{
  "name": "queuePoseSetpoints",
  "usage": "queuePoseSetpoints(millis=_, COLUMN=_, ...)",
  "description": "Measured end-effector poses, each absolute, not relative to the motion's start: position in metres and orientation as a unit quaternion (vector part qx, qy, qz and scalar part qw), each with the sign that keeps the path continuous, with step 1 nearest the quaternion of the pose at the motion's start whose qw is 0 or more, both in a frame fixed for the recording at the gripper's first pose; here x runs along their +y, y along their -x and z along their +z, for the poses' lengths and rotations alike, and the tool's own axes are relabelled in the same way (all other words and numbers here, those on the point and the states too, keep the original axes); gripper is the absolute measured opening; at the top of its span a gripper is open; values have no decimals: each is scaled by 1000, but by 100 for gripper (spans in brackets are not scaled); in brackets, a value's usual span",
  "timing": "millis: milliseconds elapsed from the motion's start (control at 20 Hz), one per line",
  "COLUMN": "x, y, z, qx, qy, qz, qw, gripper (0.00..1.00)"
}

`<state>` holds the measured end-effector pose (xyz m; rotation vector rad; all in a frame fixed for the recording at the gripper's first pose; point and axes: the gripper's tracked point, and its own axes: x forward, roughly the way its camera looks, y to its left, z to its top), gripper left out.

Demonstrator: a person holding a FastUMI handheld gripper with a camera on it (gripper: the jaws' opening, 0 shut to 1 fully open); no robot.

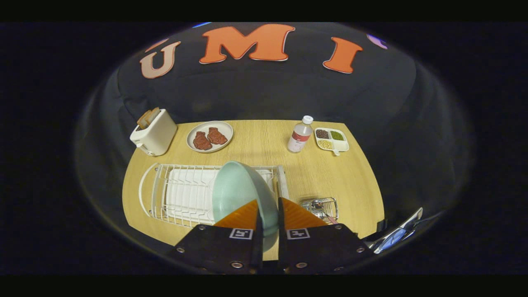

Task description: Take the plate from the dish rack, then take the spoon from the basket and place it into the plate.

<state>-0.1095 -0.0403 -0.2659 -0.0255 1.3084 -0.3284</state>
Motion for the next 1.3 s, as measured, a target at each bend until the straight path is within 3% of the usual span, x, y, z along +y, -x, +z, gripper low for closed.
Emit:
queuePoseSetpoints(millis=750, x=-71, y=284, z=-293, qx=615, qy=-224, qz=-112, qw=748, gripper=15)
queuePoseSetpoints(millis=1300, x=-76, y=342, z=-358, qx=583, qy=-341, qz=-100, qw=730, gripper=15)
